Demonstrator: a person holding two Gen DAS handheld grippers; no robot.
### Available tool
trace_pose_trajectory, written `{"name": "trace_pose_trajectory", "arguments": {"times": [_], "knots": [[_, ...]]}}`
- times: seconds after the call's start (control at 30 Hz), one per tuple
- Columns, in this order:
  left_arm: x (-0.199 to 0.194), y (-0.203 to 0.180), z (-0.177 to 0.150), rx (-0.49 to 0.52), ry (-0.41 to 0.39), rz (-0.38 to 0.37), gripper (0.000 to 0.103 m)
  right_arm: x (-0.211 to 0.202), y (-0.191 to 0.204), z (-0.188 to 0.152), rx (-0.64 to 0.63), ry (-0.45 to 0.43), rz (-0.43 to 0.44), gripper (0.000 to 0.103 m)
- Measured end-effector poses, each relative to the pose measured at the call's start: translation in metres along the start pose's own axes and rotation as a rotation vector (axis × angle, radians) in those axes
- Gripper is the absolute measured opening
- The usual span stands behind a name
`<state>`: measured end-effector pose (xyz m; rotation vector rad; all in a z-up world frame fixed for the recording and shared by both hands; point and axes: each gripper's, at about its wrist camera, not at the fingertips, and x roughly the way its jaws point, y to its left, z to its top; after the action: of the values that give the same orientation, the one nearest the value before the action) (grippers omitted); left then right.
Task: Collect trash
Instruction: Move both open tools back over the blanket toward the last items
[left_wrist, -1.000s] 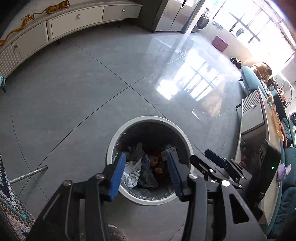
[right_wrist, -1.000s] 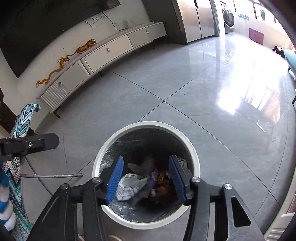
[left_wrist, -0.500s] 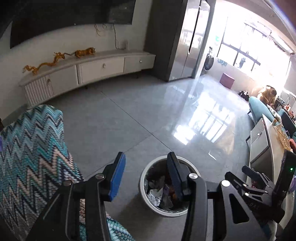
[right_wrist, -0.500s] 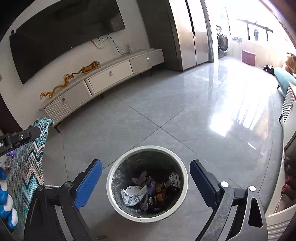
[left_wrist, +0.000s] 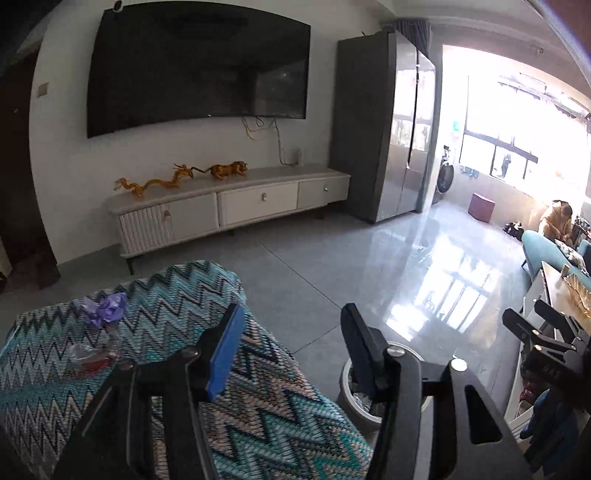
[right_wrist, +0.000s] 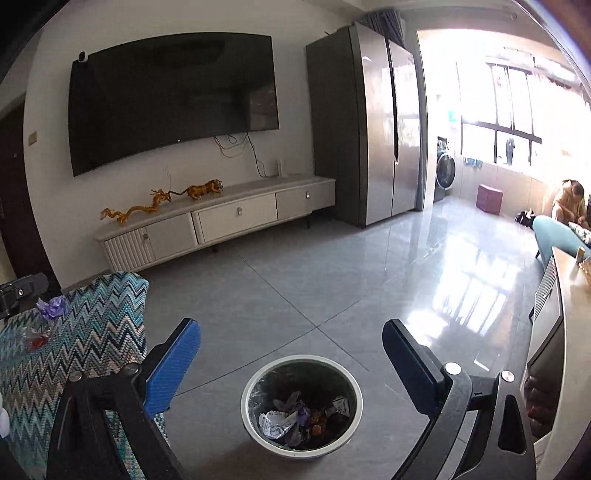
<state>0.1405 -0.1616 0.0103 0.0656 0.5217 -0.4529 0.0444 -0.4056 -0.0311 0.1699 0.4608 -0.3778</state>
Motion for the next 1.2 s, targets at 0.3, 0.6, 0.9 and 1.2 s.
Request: {"name": "trace_pose_trajectory", "arguments": {"times": [0.3,0.6,0.9,1.2], "knots": [[-0.083,0.074,-0.009,-0.054,-0.123,0.133,0.074,-0.043,0.056,0.021,-0.059,-0.082,0.073,0.103],[-0.142,0.139,-0.033,-0.122,-0.202,0.222,0.076,-0.070,0.113,0.025,-0.126,-0.099,0.140,0.103],[-0.168,0.190,-0.050,-0.150,-0.227,0.266,0.076,-0.085,0.166,0.029,-0.164,-0.112,0.219,0.103],[-0.153,0.247,-0.056,-0.166,-0.117,0.287,0.076,-0.060,0.219,0.023,-0.236,-0.026,0.334,0.103]]}}
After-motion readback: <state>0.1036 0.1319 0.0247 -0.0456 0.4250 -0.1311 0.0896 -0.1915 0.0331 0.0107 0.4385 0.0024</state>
